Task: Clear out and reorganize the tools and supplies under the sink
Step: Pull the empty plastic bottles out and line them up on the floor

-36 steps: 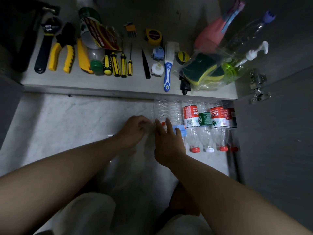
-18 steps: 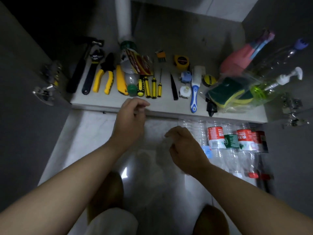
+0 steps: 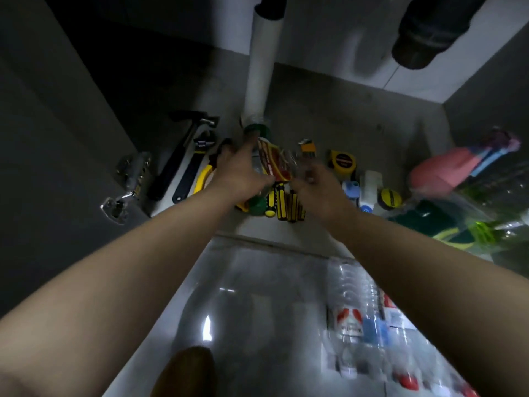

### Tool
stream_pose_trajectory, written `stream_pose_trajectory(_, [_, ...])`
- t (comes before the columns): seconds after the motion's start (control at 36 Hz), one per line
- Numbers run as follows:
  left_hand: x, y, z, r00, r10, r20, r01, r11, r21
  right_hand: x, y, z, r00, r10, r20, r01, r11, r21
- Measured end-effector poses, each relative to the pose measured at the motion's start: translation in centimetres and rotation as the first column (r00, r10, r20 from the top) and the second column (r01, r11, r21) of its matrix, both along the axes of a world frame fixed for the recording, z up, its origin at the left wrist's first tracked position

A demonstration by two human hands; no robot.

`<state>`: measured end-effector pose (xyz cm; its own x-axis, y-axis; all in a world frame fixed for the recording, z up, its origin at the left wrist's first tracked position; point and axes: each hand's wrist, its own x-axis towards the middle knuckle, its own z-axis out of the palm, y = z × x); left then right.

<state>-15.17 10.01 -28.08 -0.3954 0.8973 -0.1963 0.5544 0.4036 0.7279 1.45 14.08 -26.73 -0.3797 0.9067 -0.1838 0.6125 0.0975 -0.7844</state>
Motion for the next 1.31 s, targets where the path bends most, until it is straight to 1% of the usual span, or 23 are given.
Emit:
stream_pose_trajectory(0.03, [0.0,0.2,-0.1,1.000,-0.008,0.028,0.008,1.000,-0.003,-0.6,0.9,-0.1,1.000,-0.021,-0.002,0.021,0.999,-0.029])
stream_pose_trajectory(0.08, [0.0,0.4,-0.3,0.998,-0.003,0.056,0.002,1.000,0.018,-1.3,2.7,-0.6,0.998,-0.036,0.053,0.039,0.998,-0.051])
stream_pose_trajectory(0.14, [0.1,0.4,-0.5,0.998,0.009,0.063,-0.011,0.999,0.038,-1.9,4.1,-1.2,0.994,-0.018,0.110,0.025,0.998,-0.060])
stream_pose_trajectory(0.22, [0.1,0.2,-0.8,0.998,-0.010,0.056,0.007,0.999,0.053,-2.6,5.4,-2.2,0.986,0.003,0.166,0.016,0.993,-0.113])
stream_pose_trajectory(0.28, [0.2,0.0,-0.9,0.998,-0.026,0.054,0.023,0.999,0.049,-2.9,6.0,-2.8,0.974,0.034,0.223,-0.011,0.995,-0.104])
stream_pose_trajectory(0.31, [0.2,0.0,-0.9,0.998,-0.029,0.054,0.026,0.998,0.055,-3.1,6.1,-3.0,0.975,0.035,0.219,-0.012,0.994,-0.105])
stream_pose_trajectory(0.42, [0.7,-0.1,-1.2,0.999,-0.015,0.035,0.011,0.992,0.125,-3.8,6.1,-3.5,0.991,-0.045,0.125,0.053,0.996,-0.066])
stream_pose_trajectory(0.47, [0.8,-0.1,-1.3,0.998,0.018,0.055,-0.027,0.987,0.159,-3.8,5.9,-3.2,0.992,-0.088,0.091,0.092,0.995,-0.039])
stream_pose_trajectory(0.56, [1.2,-0.3,-1.3,0.993,0.066,0.099,-0.087,0.971,0.224,-3.2,5.3,-2.2,0.986,-0.168,-0.023,0.166,0.984,-0.061])
stream_pose_trajectory(0.61, [1.6,-0.7,-1.0,0.982,0.080,0.169,-0.126,0.951,0.282,-2.2,4.6,-1.2,0.979,-0.190,-0.074,0.189,0.982,-0.030])
stream_pose_trajectory(0.69, [2.8,-2.5,-0.2,0.946,0.097,0.310,-0.205,0.918,0.340,0.3,3.2,0.6,0.983,-0.133,-0.127,0.134,0.991,0.003])
stream_pose_trajectory(0.75, [4.0,-4.5,0.4,0.912,0.077,0.403,-0.235,0.903,0.359,2.2,1.8,1.8,0.974,-0.120,-0.192,0.115,0.993,-0.038])
stream_pose_trajectory(0.81, [5.6,-6.9,1.0,0.873,0.038,0.486,-0.243,0.898,0.366,4.3,0.2,2.7,0.950,-0.151,-0.275,0.129,0.987,-0.094])
stream_pose_trajectory(0.89, [8.2,-10.4,1.2,0.823,-0.048,0.566,-0.190,0.916,0.354,8.0,-2.6,3.0,0.940,-0.214,-0.265,0.181,0.973,-0.143])
stream_pose_trajectory(0.94, [9.9,-12.5,0.9,0.800,-0.135,0.585,-0.100,0.931,0.351,10.9,-4.5,2.6,0.944,-0.231,-0.236,0.195,0.967,-0.167])
stream_pose_trajectory(1.03, [12.2,-15.1,0.3,0.753,-0.232,0.616,0.033,0.948,0.317,15.5,-7.4,1.8,0.975,-0.171,-0.139,0.137,0.964,-0.229])
stream_pose_trajectory(1.08, [13.5,-16.5,-0.5,0.708,-0.292,0.643,0.123,0.948,0.294,18.5,-8.8,1.3,0.995,-0.094,-0.027,0.084,0.961,-0.265])
stream_pose_trajectory(1.14, [14.6,-17.6,-1.7,0.672,-0.325,0.665,0.192,0.944,0.268,21.1,-9.7,0.9,0.994,-0.029,0.104,0.057,0.957,-0.284])
stream_pose_trajectory(1.19, [15.5,-18.6,-2.9,0.668,-0.343,0.660,0.246,0.939,0.239,23.2,-10.4,0.5,0.980,0.020,0.200,0.040,0.955,-0.295])
stream_pose_trajectory(1.31, [16.7,-20.5,-5.6,0.679,-0.371,0.633,0.342,0.923,0.175,26.0,-11.4,-0.3,0.932,0.115,0.344,-0.025,0.967,-0.255])
